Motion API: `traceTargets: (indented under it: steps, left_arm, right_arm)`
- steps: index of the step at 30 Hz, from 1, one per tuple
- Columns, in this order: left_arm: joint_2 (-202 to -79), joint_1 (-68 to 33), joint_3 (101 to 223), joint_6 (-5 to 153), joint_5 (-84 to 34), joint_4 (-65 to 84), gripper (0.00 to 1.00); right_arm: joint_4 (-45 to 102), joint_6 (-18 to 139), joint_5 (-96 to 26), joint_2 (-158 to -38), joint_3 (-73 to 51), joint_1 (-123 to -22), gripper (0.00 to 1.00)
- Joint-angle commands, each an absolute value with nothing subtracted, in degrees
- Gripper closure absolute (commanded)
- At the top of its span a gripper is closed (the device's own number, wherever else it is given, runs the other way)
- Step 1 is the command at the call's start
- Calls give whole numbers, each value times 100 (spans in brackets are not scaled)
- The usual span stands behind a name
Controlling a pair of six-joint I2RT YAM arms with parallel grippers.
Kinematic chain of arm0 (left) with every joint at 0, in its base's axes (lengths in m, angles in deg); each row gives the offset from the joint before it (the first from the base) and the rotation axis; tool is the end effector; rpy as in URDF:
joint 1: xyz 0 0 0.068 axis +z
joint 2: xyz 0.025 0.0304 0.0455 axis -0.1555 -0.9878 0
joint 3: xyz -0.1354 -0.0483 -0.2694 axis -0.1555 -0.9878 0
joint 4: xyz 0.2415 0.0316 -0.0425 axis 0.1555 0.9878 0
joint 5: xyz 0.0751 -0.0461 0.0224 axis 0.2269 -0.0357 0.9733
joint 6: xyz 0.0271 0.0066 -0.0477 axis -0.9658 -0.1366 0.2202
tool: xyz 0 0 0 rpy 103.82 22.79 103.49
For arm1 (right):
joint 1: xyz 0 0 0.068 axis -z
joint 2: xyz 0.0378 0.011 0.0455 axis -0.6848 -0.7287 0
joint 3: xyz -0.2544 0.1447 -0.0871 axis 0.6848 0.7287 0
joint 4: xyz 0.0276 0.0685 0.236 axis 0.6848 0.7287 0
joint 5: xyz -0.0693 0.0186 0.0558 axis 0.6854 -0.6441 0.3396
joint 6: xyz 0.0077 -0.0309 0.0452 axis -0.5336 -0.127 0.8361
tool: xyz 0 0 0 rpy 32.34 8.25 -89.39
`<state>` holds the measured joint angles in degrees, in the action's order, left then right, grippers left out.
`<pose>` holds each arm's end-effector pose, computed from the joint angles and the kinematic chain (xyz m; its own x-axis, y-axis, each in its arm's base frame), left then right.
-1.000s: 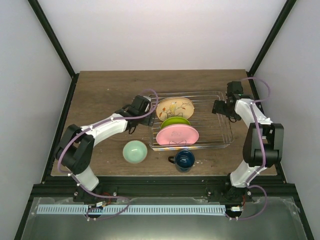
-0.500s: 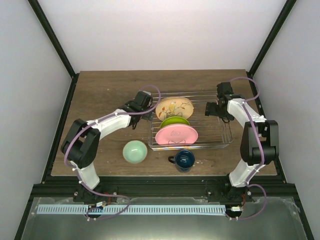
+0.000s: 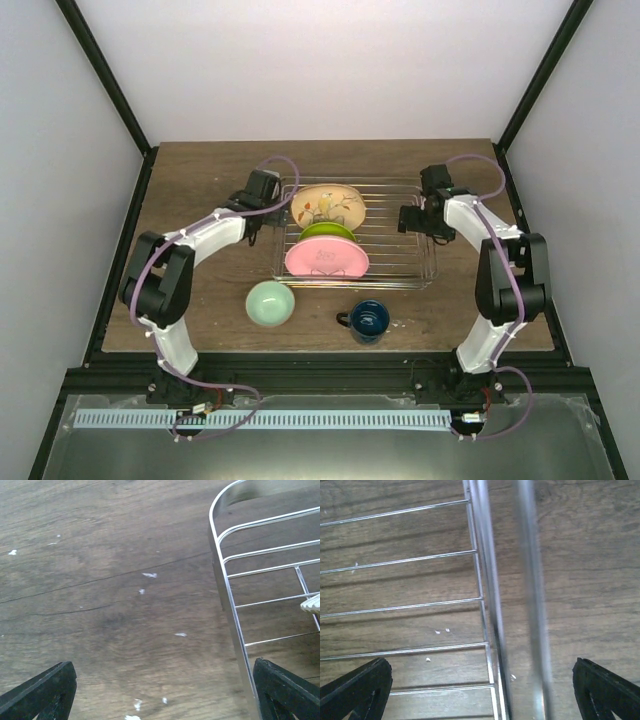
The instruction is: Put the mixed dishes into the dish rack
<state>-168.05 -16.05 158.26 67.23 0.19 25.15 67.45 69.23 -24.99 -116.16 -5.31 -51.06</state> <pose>0.3526 -0.1524 0.2395 -0.6918 0.2401 -0.6810 0.1771 0.9707 0.1623 0.3353 0.0447 0.2445 -0.9197 0.1481 -0.3636 0.1337 0.9889 0.0647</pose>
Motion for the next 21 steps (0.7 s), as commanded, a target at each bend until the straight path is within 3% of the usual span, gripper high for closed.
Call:
traceTargets:
  steps: [1, 21]
  left_arm:
    - [-17111, -1163, 15701, 6448, 510, 2985, 3]
    - [-17079, -307, 15471, 6358, 399, 2808, 3]
  right_arm:
    - [6759, 7033, -2546, -11799, -840, -5252, 0]
    - [6628, 7047, -2705, -11956, -1042, -5656, 0]
